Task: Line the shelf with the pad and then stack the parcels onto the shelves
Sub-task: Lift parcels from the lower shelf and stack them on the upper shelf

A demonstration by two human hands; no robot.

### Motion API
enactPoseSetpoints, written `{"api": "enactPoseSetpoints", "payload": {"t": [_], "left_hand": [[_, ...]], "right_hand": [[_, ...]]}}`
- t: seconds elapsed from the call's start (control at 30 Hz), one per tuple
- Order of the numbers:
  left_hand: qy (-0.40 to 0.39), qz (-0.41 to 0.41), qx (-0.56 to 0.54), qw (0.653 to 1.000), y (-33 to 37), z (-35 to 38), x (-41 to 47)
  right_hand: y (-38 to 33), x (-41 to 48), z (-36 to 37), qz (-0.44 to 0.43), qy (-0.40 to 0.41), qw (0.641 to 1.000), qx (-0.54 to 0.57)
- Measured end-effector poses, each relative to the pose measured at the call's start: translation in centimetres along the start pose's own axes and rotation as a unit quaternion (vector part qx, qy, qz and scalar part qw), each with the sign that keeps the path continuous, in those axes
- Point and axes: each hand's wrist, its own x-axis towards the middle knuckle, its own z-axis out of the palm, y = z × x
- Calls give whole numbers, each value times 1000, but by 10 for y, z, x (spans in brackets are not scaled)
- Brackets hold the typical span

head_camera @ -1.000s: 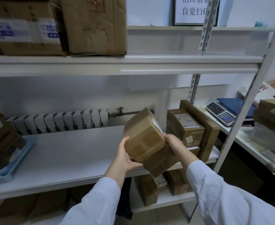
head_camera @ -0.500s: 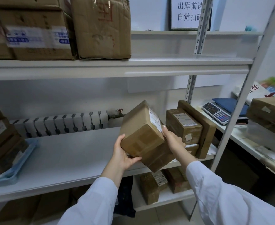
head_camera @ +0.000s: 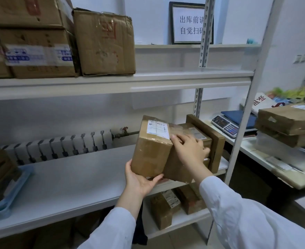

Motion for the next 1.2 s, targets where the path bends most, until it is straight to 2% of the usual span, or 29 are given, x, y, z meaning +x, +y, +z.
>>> {"api": "enactPoseSetpoints", "payload": {"t": [0.27,0.47,0.63,0.97,1.2], "left_hand": [[-30,-76,-52,995,-18,10,-19],[-22,-80,-70,994,-38,22,-27],[-52,-36,-50,997,-60,37,-33],[-89,61,-109,988,-96,51,-66],[-148,98,-118,977,-100,45,-84]], "right_hand": [[-5,-14,-36,-21,32,998,-52],[-6,-21,-65,-48,34,988,-143],[1,-17,-94,-76,28,981,-174],[6,-35,-128,-186,11,974,-129],[1,-53,-142,-246,37,965,-81]]}}
